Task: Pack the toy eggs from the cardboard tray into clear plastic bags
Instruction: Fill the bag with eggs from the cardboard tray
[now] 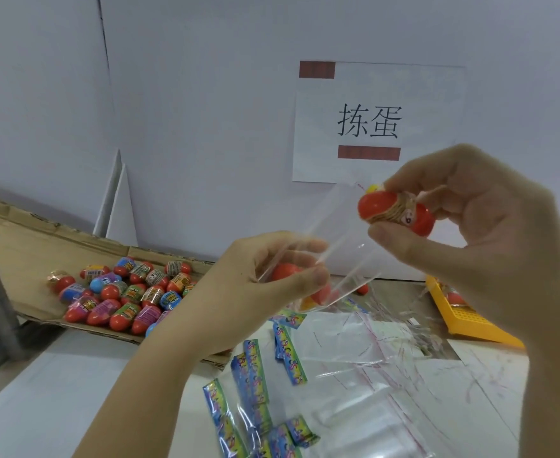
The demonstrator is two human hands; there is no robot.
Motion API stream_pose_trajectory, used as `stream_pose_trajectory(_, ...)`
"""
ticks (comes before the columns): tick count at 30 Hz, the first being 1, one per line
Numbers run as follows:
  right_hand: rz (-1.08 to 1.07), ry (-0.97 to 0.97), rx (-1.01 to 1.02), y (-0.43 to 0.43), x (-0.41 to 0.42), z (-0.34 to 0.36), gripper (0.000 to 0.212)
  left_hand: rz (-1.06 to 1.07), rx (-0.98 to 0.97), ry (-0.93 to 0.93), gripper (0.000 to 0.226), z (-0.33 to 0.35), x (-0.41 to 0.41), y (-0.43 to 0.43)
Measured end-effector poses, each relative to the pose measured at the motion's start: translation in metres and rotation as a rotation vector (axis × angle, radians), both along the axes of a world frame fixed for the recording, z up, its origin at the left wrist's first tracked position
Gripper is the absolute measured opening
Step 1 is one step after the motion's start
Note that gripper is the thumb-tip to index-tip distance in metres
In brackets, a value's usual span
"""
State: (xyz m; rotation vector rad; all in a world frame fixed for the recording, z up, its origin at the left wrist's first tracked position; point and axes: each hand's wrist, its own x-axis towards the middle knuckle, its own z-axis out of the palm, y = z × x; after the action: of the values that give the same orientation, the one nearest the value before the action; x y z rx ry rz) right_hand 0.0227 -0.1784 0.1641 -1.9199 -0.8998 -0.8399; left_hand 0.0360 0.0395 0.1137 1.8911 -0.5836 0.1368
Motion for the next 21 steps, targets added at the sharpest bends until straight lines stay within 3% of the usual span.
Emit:
stream_pose_trajectory(8,-0.05,-0.042,0.024,0.004,0.013,-0.006,0.024,0.067,0.003,0.031,0.042,-0.002,0.004,0.001)
stream_pose_trajectory(13,0.023,0.083,0.287,0.008,0.043,-0.026,0.02,0.326,-0.149,0.096,0.015,-0.004,0.013,0.018)
stream_pose_trajectory(15,-0.141,0.351,0.143,0.004,0.067,-0.047,0.013,0.437,-0.25,0.091,0.012,-0.001,0.015,0.032)
stream_pose_trajectory(18,-0.471,0.836,-0.483,-0.008,0.099,-0.087,0.013,0.519,-0.351,0.099,0.02,0.005,0.012,0.052)
stream_pose_trajectory(19,-0.506,0.905,-0.578,-0.012,0.107,-0.101,0.015,0.526,-0.373,0.098,0.021,0.006,0.011,0.057)
stream_pose_trajectory(21,-0.552,0.928,-0.488,-0.02,0.116,-0.121,0.018,0.532,-0.397,0.086,0.023,0.007,0.01,0.062)
